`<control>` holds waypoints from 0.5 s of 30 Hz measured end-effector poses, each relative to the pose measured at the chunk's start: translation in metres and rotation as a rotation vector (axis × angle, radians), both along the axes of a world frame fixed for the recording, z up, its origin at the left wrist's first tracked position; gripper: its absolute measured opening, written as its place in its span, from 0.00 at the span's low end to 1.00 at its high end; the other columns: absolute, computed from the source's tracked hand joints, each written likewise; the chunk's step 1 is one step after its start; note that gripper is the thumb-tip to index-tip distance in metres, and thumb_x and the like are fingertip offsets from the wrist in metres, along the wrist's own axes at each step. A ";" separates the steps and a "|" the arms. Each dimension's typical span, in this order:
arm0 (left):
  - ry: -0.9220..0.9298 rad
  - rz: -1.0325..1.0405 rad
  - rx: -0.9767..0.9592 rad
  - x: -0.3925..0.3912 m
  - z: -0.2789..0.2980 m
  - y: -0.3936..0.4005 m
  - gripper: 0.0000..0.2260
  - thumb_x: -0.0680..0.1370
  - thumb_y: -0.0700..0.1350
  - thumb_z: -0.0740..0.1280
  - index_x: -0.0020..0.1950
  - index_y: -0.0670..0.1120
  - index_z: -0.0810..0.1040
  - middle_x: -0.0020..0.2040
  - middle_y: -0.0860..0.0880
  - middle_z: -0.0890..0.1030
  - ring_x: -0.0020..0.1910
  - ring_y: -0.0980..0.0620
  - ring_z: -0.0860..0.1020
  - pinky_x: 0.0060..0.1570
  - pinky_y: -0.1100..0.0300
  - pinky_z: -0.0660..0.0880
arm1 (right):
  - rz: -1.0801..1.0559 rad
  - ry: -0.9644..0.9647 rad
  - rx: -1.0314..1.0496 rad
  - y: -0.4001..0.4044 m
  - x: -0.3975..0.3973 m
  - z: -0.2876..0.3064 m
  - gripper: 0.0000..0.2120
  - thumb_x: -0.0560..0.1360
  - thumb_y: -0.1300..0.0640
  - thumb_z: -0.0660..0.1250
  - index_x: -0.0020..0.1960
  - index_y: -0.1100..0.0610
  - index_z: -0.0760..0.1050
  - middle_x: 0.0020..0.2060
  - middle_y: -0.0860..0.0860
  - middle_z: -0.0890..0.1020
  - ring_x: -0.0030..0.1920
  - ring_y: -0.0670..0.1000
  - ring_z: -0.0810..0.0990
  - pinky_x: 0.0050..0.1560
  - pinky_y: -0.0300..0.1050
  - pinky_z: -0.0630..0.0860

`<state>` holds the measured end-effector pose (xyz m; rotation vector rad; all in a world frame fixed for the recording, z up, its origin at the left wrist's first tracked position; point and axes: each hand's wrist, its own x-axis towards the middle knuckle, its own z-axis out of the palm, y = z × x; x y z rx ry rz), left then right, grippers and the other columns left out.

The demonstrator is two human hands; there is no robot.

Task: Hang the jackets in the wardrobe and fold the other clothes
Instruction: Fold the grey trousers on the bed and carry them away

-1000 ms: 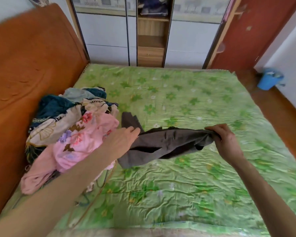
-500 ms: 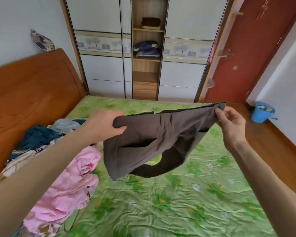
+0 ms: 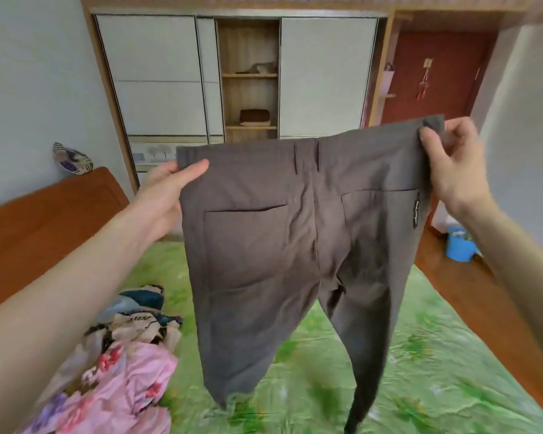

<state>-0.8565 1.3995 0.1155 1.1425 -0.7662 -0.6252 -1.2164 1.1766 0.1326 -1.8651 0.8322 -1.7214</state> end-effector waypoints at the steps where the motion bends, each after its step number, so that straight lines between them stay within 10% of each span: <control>1: -0.047 -0.017 -0.019 0.003 0.013 -0.005 0.05 0.80 0.42 0.73 0.55 0.46 0.84 0.49 0.50 0.89 0.49 0.54 0.87 0.49 0.59 0.84 | -0.034 0.047 -0.037 -0.004 -0.002 0.016 0.10 0.79 0.39 0.67 0.45 0.39 0.68 0.42 0.46 0.75 0.44 0.49 0.73 0.50 0.58 0.74; 9: -0.162 -0.046 0.085 0.029 0.026 -0.041 0.08 0.81 0.38 0.71 0.60 0.42 0.83 0.56 0.45 0.87 0.45 0.54 0.87 0.45 0.60 0.84 | 0.058 0.240 0.184 -0.020 0.001 0.045 0.06 0.76 0.54 0.77 0.49 0.51 0.81 0.34 0.41 0.82 0.32 0.37 0.80 0.32 0.29 0.74; 15: -0.049 0.017 0.147 0.014 0.000 -0.064 0.09 0.81 0.36 0.70 0.61 0.40 0.83 0.51 0.43 0.87 0.38 0.53 0.87 0.34 0.60 0.83 | -0.198 0.263 0.233 -0.022 0.012 0.017 0.11 0.76 0.54 0.74 0.37 0.57 0.79 0.32 0.51 0.79 0.38 0.51 0.75 0.37 0.44 0.70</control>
